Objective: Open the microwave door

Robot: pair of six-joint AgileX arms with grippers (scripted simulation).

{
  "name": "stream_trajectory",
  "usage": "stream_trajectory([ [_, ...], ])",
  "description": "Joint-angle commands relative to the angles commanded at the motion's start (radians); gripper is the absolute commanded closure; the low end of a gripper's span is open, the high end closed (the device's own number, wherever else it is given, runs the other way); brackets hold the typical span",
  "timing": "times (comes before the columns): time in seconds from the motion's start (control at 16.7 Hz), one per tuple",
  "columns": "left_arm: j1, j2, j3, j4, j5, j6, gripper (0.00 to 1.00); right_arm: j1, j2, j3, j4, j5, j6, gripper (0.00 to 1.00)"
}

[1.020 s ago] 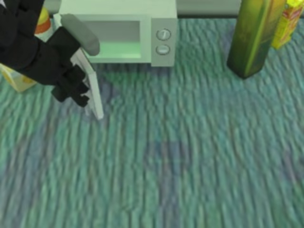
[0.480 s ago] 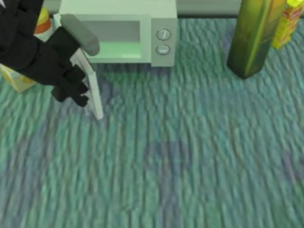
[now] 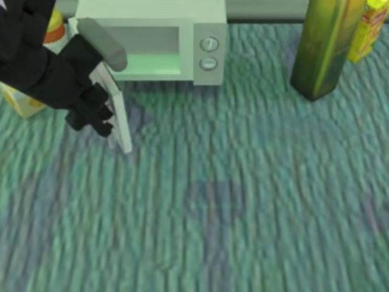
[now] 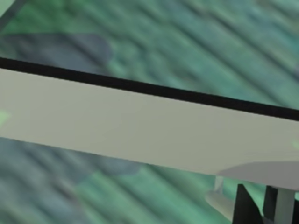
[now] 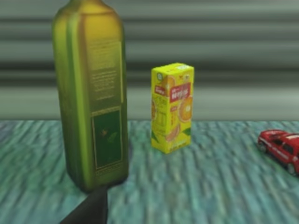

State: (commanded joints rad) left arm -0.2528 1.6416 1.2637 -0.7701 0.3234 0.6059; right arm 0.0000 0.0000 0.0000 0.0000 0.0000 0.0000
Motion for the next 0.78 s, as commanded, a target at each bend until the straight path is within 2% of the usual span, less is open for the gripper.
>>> stream_trajectory([
  [0.54,0.086,0.006,0.018,-0.083,0.078,0.209,1.00,0.000,0.000,0.000,0.000,0.000,0.000,0.00],
  [0.78,0.093,0.005,0.019,-0.088,0.085,0.224,1.00,0.000,0.000,0.000,0.000,0.000,0.000,0.00],
])
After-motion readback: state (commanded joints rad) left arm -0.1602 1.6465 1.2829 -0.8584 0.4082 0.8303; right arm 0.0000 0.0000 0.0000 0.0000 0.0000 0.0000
